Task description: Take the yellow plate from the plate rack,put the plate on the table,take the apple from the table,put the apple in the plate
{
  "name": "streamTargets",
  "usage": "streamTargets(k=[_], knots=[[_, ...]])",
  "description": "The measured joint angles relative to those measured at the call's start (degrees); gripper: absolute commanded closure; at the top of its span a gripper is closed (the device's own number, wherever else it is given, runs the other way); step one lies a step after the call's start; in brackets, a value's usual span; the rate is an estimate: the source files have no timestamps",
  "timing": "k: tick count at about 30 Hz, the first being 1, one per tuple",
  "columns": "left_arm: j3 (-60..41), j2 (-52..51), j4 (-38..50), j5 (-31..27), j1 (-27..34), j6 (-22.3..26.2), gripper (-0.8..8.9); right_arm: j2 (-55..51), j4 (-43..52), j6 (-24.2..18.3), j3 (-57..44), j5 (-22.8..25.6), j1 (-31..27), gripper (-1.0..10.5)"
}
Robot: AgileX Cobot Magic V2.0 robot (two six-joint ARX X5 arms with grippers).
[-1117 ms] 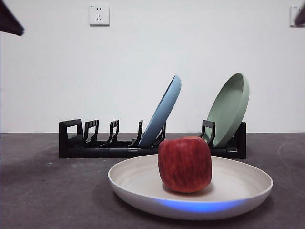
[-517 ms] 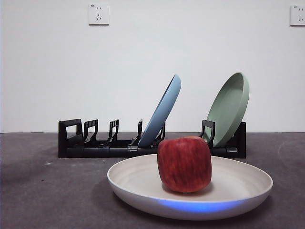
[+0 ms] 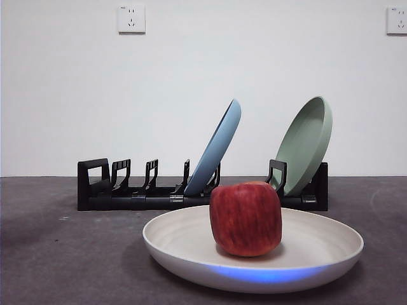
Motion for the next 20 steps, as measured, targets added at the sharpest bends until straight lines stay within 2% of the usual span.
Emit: streamTargets(k=[4, 9, 15, 20], knots=[[0.0, -1.9, -0.3, -2.4, 0.3, 3.3, 8.15, 0.0, 0.0, 0.0, 0.0, 0.0, 0.0, 9.5], [-2.5, -8.8, 4.0, -2.7, 5.2, 9.6, 8.15, 0.0, -0.1, 0.0, 0.0, 0.0, 0.0, 9.5], [-11.7, -15.1, 10.6, -2.7, 13.6, 11.1, 8.15, 0.0, -0.3, 0.0, 0.0, 0.0, 0.0, 9.5], [-19.3, -19.1, 14.8, -2.7, 16.7, 11.0, 8.15, 0.0, -0.4, 0.0, 0.0, 0.0, 0.0, 9.5]])
